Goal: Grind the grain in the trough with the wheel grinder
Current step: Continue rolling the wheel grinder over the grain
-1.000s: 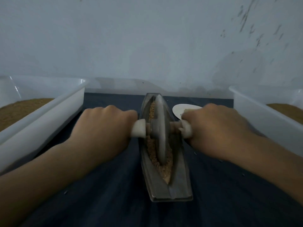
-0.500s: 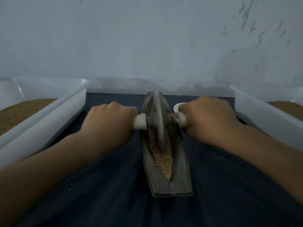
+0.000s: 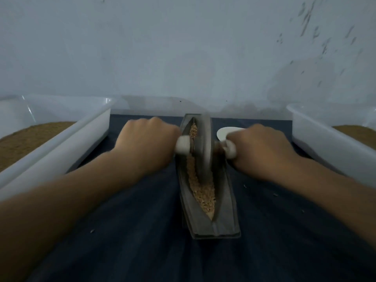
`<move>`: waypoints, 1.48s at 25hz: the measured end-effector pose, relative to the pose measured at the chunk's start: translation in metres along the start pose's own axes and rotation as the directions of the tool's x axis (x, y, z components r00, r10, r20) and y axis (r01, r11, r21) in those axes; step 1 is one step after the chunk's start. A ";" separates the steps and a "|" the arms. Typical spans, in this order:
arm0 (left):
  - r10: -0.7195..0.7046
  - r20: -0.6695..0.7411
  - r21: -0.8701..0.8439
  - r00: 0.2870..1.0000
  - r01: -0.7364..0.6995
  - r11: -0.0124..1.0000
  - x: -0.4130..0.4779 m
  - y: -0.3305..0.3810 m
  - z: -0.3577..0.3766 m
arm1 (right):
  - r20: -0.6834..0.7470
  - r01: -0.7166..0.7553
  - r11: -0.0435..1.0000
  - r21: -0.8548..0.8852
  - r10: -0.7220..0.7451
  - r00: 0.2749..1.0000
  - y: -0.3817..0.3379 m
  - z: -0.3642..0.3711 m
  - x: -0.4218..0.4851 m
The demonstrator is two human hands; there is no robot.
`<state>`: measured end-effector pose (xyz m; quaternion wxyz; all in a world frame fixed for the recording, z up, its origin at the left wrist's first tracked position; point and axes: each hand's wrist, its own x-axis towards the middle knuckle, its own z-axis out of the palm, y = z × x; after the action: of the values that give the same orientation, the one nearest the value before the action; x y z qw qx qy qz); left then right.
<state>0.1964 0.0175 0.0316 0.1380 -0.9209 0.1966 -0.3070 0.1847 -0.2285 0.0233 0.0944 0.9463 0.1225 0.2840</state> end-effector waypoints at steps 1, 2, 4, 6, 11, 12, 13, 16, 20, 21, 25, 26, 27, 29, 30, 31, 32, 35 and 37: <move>0.041 -0.091 -0.014 0.995 -0.043 0.999 -0.016 -0.001 -0.002 | -0.130 0.020 0.999 -0.027 -0.024 0.991 -0.001 -0.004 -0.019; 0.050 -0.150 -0.036 0.987 -0.056 0.998 -0.021 -0.005 -0.003 | -0.210 0.044 0.999 -0.024 -0.049 0.977 0.001 -0.005 -0.027; -0.002 -0.105 -0.030 0.994 -0.002 1.000 -0.014 -0.003 0.003 | -0.150 0.030 1.000 -0.010 -0.031 0.988 -0.001 0.001 -0.019; -0.135 0.002 -0.026 0.991 0.135 0.990 0.009 0.007 0.010 | -0.005 -0.097 0.994 -0.050 0.097 0.995 -0.010 0.006 0.013; -0.168 0.148 -0.084 0.975 0.182 0.980 0.028 0.001 0.011 | 0.194 -0.119 0.993 0.006 0.116 0.974 -0.011 -0.002 0.043; -0.126 0.069 -0.081 0.990 0.131 0.988 0.010 0.001 0.008 | 0.092 -0.062 0.998 -0.032 0.065 0.994 -0.008 -0.005 0.024; -0.079 -0.040 -0.072 0.996 0.076 0.995 -0.009 0.003 0.007 | -0.037 -0.019 0.998 -0.068 0.017 0.999 -0.008 -0.007 0.001; -0.039 -0.146 -0.081 0.989 0.027 0.996 -0.021 0.000 0.005 | -0.148 -0.010 0.998 -0.064 0.001 0.989 -0.008 -0.009 -0.017; -0.203 0.085 -0.036 0.975 0.207 0.978 0.027 0.010 0.016 | 0.108 -0.146 0.989 -0.018 0.147 0.983 -0.018 0.006 0.043; -0.207 0.115 -0.051 0.972 0.214 0.975 0.039 0.010 0.017 | 0.151 -0.174 0.984 0.032 0.168 0.974 -0.018 0.007 0.055; -0.037 0.039 -0.022 0.999 0.038 0.999 0.017 0.002 0.005 | 0.064 -0.070 0.998 0.010 0.069 0.996 -0.007 0.002 0.013; 0.037 -0.057 0.002 0.998 -0.037 0.999 -0.003 0.001 0.005 | -0.053 -0.033 0.999 -0.007 0.032 0.998 -0.007 -0.002 -0.011; 0.099 -0.141 0.012 0.985 -0.098 0.995 -0.019 -0.001 0.001 | -0.159 -0.010 1.000 -0.001 0.010 0.987 -0.007 -0.006 -0.030; 0.116 -0.186 -0.019 0.976 -0.121 0.992 -0.022 -0.008 0.002 | -0.209 0.036 0.999 0.018 -0.032 0.977 0.000 -0.005 -0.034; 0.078 -0.117 -0.009 0.990 -0.080 0.997 -0.018 -0.007 0.006 | -0.176 0.022 1.000 -0.013 -0.024 0.984 -0.003 -0.002 -0.027; 0.023 -0.049 0.024 0.999 -0.021 0.999 -0.010 -0.001 0.011 | -0.112 -0.032 0.996 -0.081 0.023 0.993 -0.007 0.002 -0.013; -0.066 -0.039 0.010 0.997 0.066 0.998 0.007 0.003 0.016 | -0.028 -0.094 0.991 -0.092 0.092 0.995 -0.012 0.005 0.008; -0.190 0.073 -0.034 0.979 0.193 0.981 0.041 0.005 0.023 | 0.172 -0.159 0.987 0.019 0.153 0.973 -0.013 0.008 0.057; -0.127 0.139 -0.100 0.982 0.142 0.985 0.027 -0.006 0.020 | 0.124 -0.039 0.999 -0.017 0.041 0.991 -0.006 0.002 0.043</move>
<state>0.2301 0.0129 0.0326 0.0792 -0.9566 0.1408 -0.2426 0.2198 -0.2109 0.0420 0.1029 0.9637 0.0953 0.2272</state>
